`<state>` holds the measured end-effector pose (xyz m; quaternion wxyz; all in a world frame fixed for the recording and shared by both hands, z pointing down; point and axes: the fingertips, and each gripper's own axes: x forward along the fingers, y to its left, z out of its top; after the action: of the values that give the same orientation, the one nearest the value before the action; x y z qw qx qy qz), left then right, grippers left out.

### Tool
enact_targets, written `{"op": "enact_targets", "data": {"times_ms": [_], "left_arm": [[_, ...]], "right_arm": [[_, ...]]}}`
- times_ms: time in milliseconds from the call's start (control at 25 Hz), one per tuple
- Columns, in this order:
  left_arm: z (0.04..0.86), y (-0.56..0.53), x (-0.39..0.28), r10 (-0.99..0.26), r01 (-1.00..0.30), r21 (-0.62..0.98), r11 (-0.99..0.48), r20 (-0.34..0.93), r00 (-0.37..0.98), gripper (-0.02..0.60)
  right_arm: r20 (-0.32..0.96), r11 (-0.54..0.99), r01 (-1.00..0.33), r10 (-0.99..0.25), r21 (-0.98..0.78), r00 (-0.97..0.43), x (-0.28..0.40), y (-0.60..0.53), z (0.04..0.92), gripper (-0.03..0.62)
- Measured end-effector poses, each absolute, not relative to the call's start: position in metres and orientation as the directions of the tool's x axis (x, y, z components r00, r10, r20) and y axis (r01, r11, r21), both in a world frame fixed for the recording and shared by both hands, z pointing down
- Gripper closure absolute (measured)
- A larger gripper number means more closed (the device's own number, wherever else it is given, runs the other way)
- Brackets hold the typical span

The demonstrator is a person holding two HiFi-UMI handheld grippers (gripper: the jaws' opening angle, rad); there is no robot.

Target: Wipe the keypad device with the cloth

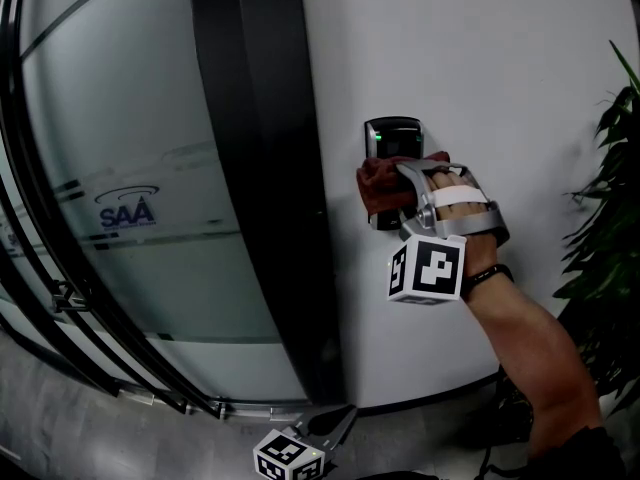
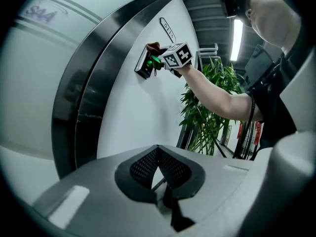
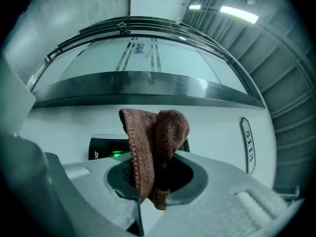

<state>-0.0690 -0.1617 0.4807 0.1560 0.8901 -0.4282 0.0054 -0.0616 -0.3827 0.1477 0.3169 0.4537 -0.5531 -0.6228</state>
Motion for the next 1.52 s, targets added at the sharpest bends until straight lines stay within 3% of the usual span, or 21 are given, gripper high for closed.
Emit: {"op": "enact_targets", "data": {"times_ms": [1520], "left_arm": [[0.483, -0.157, -0.065, -0.751, -0.758, 0.276, -0.591, 0.153, 0.642, 0.565]], "right_arm": [[-0.093, -0.067, -0.080, -0.918, 0.995, -0.386, -0.056, -0.386, 0.222, 0.539]]}}
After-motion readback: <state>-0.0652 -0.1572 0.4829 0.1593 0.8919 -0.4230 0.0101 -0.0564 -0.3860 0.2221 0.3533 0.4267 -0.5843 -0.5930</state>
